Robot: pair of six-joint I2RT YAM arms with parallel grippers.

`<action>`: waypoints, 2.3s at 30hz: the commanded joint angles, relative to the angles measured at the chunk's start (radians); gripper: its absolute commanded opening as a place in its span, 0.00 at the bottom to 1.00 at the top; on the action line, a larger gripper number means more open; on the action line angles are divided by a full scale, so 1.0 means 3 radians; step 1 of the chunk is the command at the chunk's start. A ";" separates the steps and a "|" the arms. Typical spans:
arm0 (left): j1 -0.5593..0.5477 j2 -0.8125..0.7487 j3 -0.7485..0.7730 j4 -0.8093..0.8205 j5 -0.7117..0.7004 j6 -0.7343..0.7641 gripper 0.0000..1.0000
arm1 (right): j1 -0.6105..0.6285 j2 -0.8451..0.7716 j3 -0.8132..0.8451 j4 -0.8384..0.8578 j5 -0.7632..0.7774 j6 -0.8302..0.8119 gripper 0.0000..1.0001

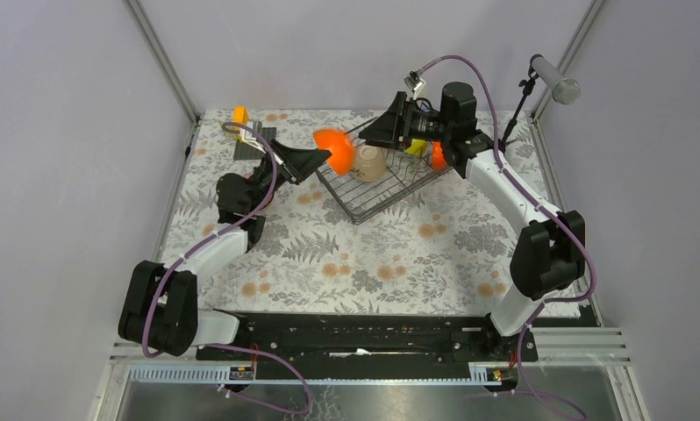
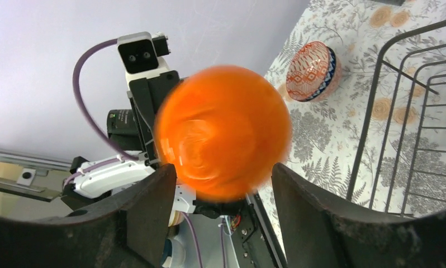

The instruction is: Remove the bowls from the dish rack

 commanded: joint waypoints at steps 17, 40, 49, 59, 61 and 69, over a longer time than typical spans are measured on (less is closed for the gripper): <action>-0.0036 -0.0659 0.0399 -0.2224 -0.0875 0.1274 0.00 | -0.0008 -0.0243 0.0000 -0.0413 0.0472 -0.0680 1.00; -0.1025 0.0393 0.1663 -0.6196 -0.4059 0.1529 0.00 | -0.0006 -0.0564 -0.0092 -0.1420 0.1634 -0.1539 1.00; -0.1043 0.0943 0.1687 -0.6190 -0.3861 0.1940 0.00 | -0.0004 -0.0578 -0.0184 -0.1432 0.1671 -0.1605 1.00; -0.1033 0.1256 0.1783 -0.6116 -0.3618 0.2031 0.20 | 0.0037 -0.0529 -0.0407 -0.1348 0.2021 -0.1685 1.00; -0.1031 0.1292 0.1806 -0.6113 -0.3586 0.2043 0.21 | 0.0064 -0.0503 -0.0415 -0.1340 0.2081 -0.1710 1.00; -0.1030 0.0997 0.1795 -0.6054 -0.3522 0.2026 0.44 | 0.0292 -0.0265 -0.0306 -0.1320 0.2414 -0.1875 0.97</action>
